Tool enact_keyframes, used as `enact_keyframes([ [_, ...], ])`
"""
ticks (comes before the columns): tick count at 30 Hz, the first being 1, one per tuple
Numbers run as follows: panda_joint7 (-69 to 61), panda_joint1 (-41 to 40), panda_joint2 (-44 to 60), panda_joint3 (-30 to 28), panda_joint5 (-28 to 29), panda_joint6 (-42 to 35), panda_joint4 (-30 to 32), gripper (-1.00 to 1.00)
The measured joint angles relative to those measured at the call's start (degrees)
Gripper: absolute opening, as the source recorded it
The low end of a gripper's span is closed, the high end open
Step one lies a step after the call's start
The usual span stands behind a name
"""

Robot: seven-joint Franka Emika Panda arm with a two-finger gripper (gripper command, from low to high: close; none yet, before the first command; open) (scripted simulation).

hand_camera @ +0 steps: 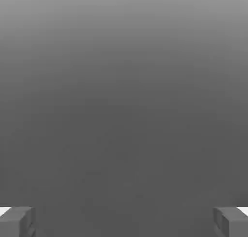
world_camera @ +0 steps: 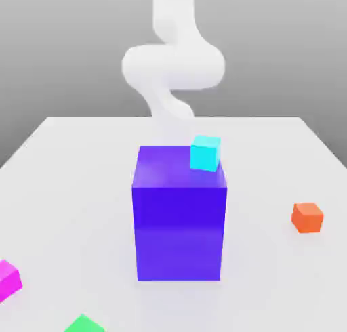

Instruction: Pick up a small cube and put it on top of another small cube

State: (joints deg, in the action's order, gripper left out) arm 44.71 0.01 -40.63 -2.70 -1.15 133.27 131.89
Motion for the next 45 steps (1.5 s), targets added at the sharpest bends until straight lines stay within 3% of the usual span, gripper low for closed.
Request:
enact_keyframes([
  [18, -11.33, -4.03, 37.74, -17.28, -12.71, 10.66, 0.76, 0.00],
  [29, -15.79, -12.74, 59.77, -20.83, -16.98, 17.67, 1.43, 0.00],
  [33, -19.21, -16.81, 68.02, -17.03, -21.42, 22.97, -0.19, 0.00],
  [34, -20.16, -18.00, 70.02, -15.60, -22.70, 24.42, -0.70, -1.00],
  [41, -20.39, -18.27, 70.46, -15.29, -22.99, 24.70, -0.81, -1.00],
  [45, -16.52, -14.93, 63.42, -19.65, -17.75, 19.68, 1.07, -1.00],
])
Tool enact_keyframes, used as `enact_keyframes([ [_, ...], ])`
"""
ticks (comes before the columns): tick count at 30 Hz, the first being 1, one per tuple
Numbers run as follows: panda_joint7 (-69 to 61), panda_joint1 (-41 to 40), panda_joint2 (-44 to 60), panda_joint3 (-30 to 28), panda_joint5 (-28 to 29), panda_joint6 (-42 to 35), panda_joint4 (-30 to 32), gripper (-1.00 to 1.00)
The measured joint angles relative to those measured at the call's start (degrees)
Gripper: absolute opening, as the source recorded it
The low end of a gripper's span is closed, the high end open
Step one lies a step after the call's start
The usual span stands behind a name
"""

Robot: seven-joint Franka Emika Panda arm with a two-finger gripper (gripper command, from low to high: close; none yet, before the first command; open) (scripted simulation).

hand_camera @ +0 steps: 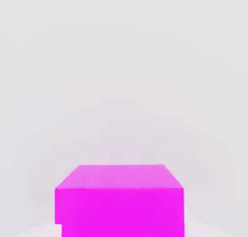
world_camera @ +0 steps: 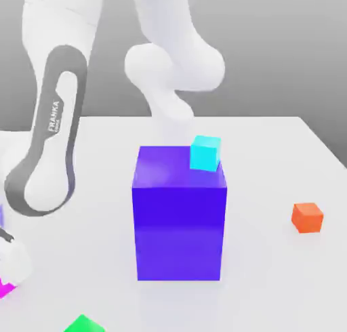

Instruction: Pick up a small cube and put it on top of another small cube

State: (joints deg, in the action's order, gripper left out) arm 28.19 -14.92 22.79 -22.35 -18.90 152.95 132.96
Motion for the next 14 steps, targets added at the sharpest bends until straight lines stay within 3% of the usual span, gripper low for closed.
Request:
enact_keyframes([
  [7, 8.71, 14.42, -4.48, 5.03, 8.81, -7.50, -4.51, -1.00],
  [10, 8.04, 15.13, 0.29, 7.43, 7.38, -3.83, -5.71, -1.00],
  [11, 7.60, 14.86, 1.79, 8.03, 6.72, -2.52, -5.88, 1.00],
  [14, 7.59, 14.86, 1.79, 8.03, 6.71, -2.53, -5.88, 1.00],
])
